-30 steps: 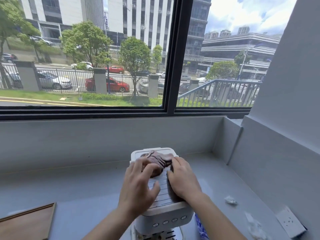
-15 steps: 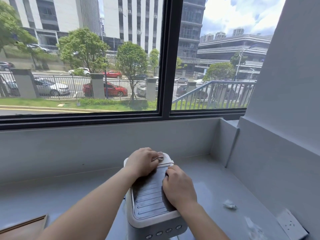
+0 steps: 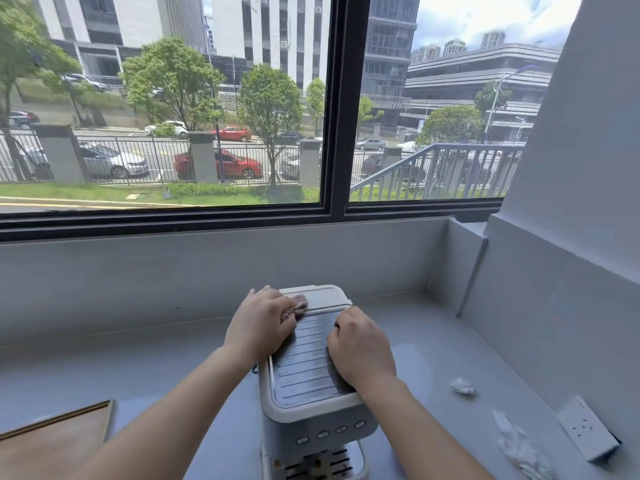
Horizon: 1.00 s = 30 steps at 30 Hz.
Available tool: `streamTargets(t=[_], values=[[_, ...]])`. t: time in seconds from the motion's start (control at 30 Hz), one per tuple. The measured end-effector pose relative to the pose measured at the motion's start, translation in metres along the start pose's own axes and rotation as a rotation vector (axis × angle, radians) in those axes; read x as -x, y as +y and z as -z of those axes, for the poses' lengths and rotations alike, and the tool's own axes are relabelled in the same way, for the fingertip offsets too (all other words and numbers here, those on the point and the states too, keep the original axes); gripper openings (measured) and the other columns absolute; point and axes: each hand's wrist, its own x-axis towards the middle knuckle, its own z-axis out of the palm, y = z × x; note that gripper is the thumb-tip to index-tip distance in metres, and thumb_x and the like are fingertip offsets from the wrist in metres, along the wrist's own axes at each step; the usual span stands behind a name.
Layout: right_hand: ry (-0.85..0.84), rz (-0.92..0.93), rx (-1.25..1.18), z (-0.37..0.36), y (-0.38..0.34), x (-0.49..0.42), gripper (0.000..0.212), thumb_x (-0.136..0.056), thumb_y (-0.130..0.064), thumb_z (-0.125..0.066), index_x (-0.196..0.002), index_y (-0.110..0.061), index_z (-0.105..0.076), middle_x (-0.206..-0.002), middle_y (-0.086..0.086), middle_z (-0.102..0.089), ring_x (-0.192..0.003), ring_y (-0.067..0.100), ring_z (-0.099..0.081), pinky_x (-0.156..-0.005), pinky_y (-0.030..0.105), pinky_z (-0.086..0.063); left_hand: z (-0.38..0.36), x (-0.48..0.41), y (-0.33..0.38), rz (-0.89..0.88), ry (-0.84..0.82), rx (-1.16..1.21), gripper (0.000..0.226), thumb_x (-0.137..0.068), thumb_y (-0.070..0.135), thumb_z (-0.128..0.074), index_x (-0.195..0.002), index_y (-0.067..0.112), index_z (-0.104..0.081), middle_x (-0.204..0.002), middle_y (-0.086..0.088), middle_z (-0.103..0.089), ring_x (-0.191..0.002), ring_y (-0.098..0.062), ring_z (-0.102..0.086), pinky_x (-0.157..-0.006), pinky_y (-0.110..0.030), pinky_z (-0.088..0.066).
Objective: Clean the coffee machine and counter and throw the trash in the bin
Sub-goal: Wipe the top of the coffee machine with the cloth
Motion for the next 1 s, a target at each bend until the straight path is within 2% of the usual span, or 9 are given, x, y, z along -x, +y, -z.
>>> streamTargets(t=[0.1, 0.2, 0.33, 0.57, 0.73, 0.87, 1.0], values=[[-0.003, 0.014, 0.001, 0.002, -0.001, 0.001, 0.013, -0.091, -0.018, -0.044, -0.080, -0.016, -0.051, -0.101, 0.002, -0.059, -0.084, 0.026, -0.055, -0.066, 0.030, -0.034, 0.003, 0.022, 0.009, -0.039, 0.040, 0.028, 0.022, -0.085, 0.023, -0.057, -0.100, 0.021, -0.074, -0.097, 0.000, -0.067, -0.102, -0.022, -0.055, -0.105, -0.039, -0.033], [-0.014, 0.016, 0.007, 0.005, 0.000, 0.001, 0.019, -0.092, -0.012, -0.040, -0.088, -0.011, -0.058, -0.105, 0.003, -0.060, -0.088, 0.028, -0.056, -0.067, 0.031, -0.036, 0.008, 0.047, 0.022, -0.051, 0.068, 0.054, 0.021, -0.080, 0.025, -0.057, -0.090, 0.021, -0.075, -0.091, 0.003, -0.068, -0.093, -0.018, -0.055, -0.090, -0.034, -0.044], [-0.036, 0.001, -0.017, 0.008, -0.001, 0.001, 0.024, -0.090, -0.006, -0.037, -0.090, -0.008, -0.061, -0.108, 0.005, -0.061, -0.090, 0.030, -0.057, -0.073, 0.035, -0.044, 0.011, 0.074, 0.035, -0.007, 0.065, 0.085, 0.017, -0.081, 0.025, -0.060, -0.092, 0.024, -0.074, -0.098, 0.009, -0.067, -0.096, -0.014, -0.058, -0.076, -0.031, -0.049], [-0.076, -0.039, -0.069, 0.011, 0.002, 0.001, 0.027, -0.087, -0.003, -0.037, -0.091, -0.008, -0.063, -0.106, 0.007, -0.062, -0.092, 0.029, -0.057, -0.077, 0.034, -0.046, 0.014, 0.099, 0.060, 0.014, 0.071, 0.073, 0.021, -0.083, 0.030, -0.059, -0.097, 0.027, -0.074, -0.099, 0.009, -0.068, -0.093, -0.015, -0.060, -0.077, -0.035, -0.052], [-0.088, -0.027, -0.093, 0.012, 0.002, 0.000, 0.027, -0.087, -0.003, -0.039, -0.091, -0.008, -0.065, -0.107, 0.008, -0.061, -0.093, 0.029, -0.056, -0.072, 0.031, -0.039, 0.017, 0.111, 0.077, 0.002, 0.060, 0.016, 0.028, -0.084, 0.037, -0.053, -0.103, 0.029, -0.073, -0.100, 0.008, -0.068, -0.093, -0.018, -0.061, -0.075, -0.037, -0.052], [-0.128, -0.053, -0.167, 0.019, 0.002, -0.004, 0.027, -0.087, -0.004, -0.041, -0.092, -0.010, -0.067, -0.110, 0.008, -0.064, -0.102, 0.031, -0.059, -0.073, 0.028, -0.034, 0.019, 0.124, 0.090, -0.060, 0.100, 0.006, 0.026, -0.084, 0.033, -0.055, -0.103, 0.030, -0.073, -0.097, 0.008, -0.068, -0.088, -0.019, -0.062, -0.068, -0.035, -0.052], [-0.238, 0.014, -0.163, 0.033, 0.007, 0.000, 0.030, -0.093, -0.011, -0.047, -0.112, -0.015, -0.070, -0.127, 0.006, -0.061, -0.116, 0.027, -0.057, -0.089, 0.030, -0.042, 0.019, 0.138, 0.100, -0.142, 0.107, 0.067, 0.026, -0.081, 0.030, -0.061, -0.103, 0.033, -0.075, -0.098, 0.011, -0.071, -0.085, -0.018, -0.065, -0.067, -0.033, -0.054]])
